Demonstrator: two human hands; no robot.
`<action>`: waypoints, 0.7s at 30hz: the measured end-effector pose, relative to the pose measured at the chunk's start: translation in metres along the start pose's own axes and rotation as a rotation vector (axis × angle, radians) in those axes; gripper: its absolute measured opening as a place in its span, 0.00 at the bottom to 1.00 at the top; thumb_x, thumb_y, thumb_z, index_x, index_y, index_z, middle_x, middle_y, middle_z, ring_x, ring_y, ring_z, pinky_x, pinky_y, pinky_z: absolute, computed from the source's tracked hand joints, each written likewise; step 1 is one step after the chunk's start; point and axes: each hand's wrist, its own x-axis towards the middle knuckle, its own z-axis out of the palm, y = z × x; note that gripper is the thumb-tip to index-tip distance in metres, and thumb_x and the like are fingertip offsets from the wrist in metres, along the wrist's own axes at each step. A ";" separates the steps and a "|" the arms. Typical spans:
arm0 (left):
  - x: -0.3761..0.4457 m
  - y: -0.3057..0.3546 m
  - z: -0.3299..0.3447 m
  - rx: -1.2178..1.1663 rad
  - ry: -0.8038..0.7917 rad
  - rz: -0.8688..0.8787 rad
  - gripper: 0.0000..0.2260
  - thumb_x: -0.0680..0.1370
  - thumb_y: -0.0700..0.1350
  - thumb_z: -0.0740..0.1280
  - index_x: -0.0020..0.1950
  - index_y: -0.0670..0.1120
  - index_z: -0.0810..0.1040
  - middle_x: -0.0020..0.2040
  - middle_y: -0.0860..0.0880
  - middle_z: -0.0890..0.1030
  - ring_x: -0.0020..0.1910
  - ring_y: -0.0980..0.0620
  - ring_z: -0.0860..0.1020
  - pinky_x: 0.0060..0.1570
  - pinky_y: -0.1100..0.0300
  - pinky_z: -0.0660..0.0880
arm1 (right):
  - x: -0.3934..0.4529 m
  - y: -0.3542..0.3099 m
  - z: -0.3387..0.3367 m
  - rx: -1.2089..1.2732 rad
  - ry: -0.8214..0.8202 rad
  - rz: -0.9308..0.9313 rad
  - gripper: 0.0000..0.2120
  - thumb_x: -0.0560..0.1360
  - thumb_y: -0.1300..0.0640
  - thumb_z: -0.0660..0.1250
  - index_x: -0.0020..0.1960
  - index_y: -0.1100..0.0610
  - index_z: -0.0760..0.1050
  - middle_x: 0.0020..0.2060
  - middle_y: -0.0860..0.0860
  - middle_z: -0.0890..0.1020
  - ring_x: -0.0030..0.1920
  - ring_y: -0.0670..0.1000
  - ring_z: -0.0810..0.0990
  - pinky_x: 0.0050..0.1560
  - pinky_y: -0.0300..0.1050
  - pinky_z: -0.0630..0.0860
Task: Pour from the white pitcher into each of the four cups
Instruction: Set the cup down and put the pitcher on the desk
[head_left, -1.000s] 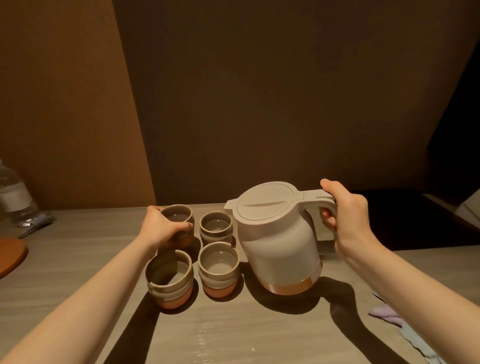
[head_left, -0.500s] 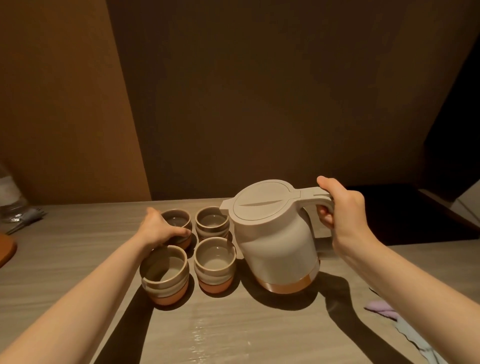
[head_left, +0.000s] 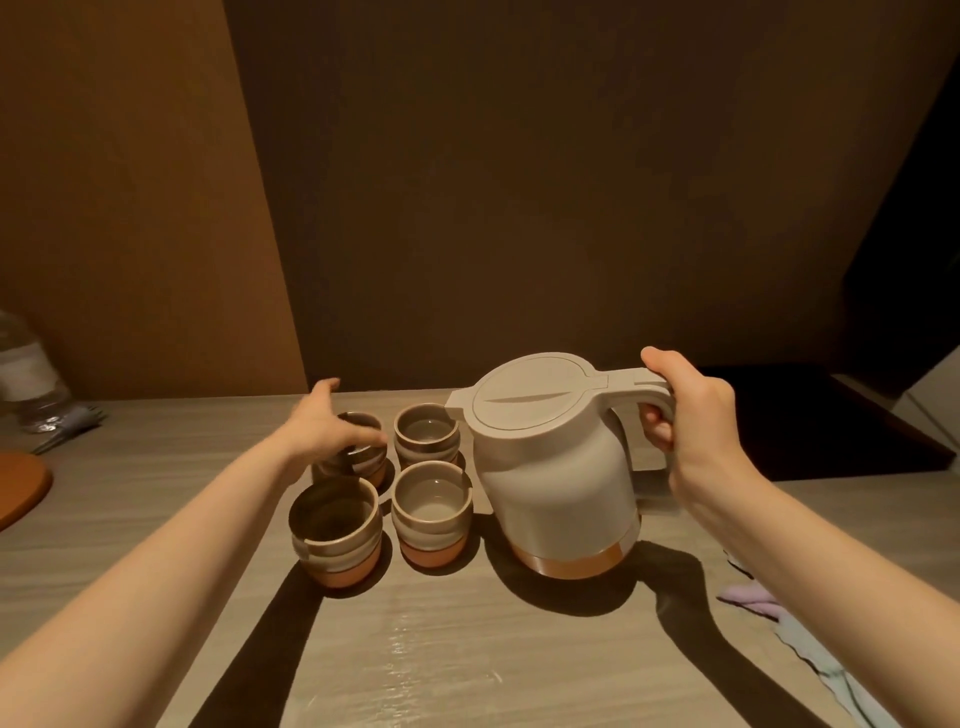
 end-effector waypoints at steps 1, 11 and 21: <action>-0.004 0.008 0.000 -0.050 0.034 0.035 0.44 0.69 0.46 0.78 0.77 0.48 0.56 0.77 0.42 0.61 0.72 0.39 0.64 0.65 0.43 0.67 | -0.001 -0.002 -0.002 0.004 0.003 0.000 0.20 0.77 0.50 0.66 0.28 0.58 0.74 0.21 0.47 0.73 0.22 0.43 0.69 0.26 0.36 0.65; -0.060 0.076 0.036 -0.538 -0.006 0.138 0.21 0.78 0.51 0.67 0.69 0.46 0.72 0.65 0.47 0.76 0.67 0.42 0.73 0.64 0.51 0.70 | -0.013 -0.019 -0.020 0.071 0.068 -0.002 0.19 0.76 0.50 0.66 0.29 0.57 0.73 0.20 0.46 0.73 0.21 0.43 0.70 0.25 0.35 0.66; -0.101 0.088 0.085 -1.015 -0.413 -0.191 0.40 0.66 0.70 0.68 0.66 0.41 0.75 0.62 0.45 0.80 0.64 0.48 0.74 0.71 0.49 0.64 | -0.015 -0.024 -0.035 0.127 0.122 -0.019 0.19 0.77 0.52 0.65 0.28 0.56 0.71 0.17 0.44 0.70 0.19 0.42 0.66 0.24 0.35 0.63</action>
